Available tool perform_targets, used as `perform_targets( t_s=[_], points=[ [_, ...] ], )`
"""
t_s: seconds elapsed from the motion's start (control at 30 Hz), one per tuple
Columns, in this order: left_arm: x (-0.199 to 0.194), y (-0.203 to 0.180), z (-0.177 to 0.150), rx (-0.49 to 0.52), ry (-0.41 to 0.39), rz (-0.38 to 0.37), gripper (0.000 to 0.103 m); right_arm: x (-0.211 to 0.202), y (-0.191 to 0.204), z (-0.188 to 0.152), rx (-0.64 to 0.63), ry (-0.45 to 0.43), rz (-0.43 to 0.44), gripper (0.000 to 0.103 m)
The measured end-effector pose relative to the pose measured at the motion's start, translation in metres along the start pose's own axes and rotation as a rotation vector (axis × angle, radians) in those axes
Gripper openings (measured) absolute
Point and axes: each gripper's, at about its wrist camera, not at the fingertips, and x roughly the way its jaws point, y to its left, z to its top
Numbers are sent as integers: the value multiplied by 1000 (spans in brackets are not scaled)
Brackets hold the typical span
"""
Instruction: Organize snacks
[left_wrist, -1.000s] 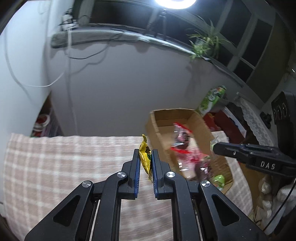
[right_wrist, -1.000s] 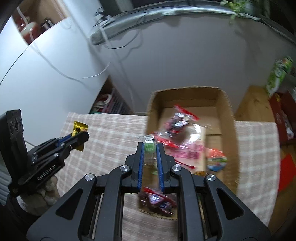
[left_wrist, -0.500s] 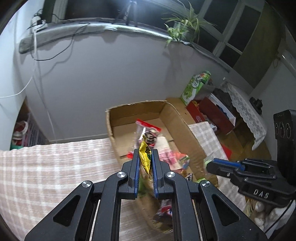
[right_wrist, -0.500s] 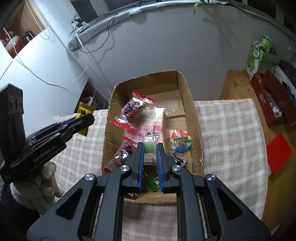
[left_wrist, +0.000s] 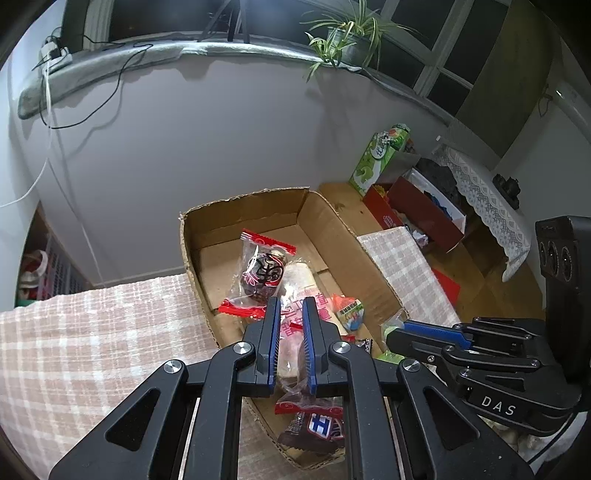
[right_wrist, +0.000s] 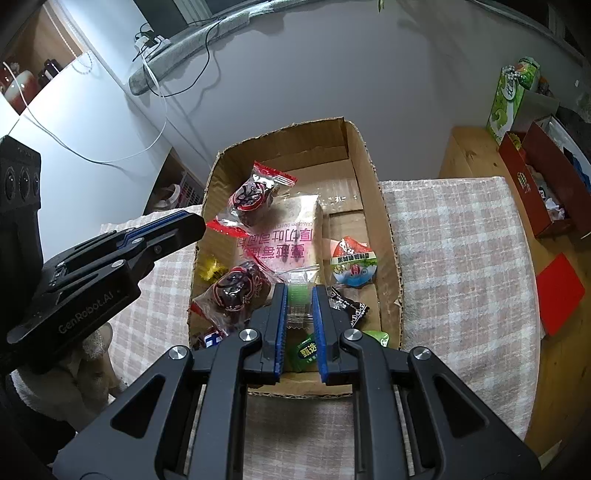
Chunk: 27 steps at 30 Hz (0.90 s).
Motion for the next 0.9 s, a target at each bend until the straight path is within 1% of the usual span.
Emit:
perform_targets(
  t_s=[0.07,0.13,0.17,0.2,0.27,0.37,0.47,0.53,0.57,0.73,0.8,0.9],
  points=[
    [-1,0,0,1,1,-1,15,-1,-1,0,-1,1,2,17],
    [-1,0,0,4,1,-1,15,-3,-1,-1,-4,-3,-12,34],
    [-2,-1,0,5,1,0,17,-5,-1,-2,-4,-12,-21,51],
    [-2,-1,0,3,1,0,22,-7,-1,-2,-3,-20,-24,59],
    [-4,0,-1,-3,0,0,25,-10,-1,-2,-1,-26,-23,59],
    [-6,1,-1,-7,0,2,26,-13,0,-3,-5,-28,-36,60],
    [-9,2,-3,-7,-1,6,27,-16,2,-5,-11,-33,-44,63],
    [-13,3,-4,-3,-4,11,31,-19,4,-6,-12,-40,-48,65],
    [-15,3,-4,-2,-6,15,35,-21,5,-7,-14,-44,-51,65],
    [-27,6,-10,-2,-10,30,38,-31,10,-11,-26,-60,-71,67],
    [-34,6,-14,4,-9,39,45,-34,12,-14,-27,-65,-76,71],
    [-44,5,-20,17,-11,53,46,-43,17,-18,-38,-79,-92,77]
  ],
)
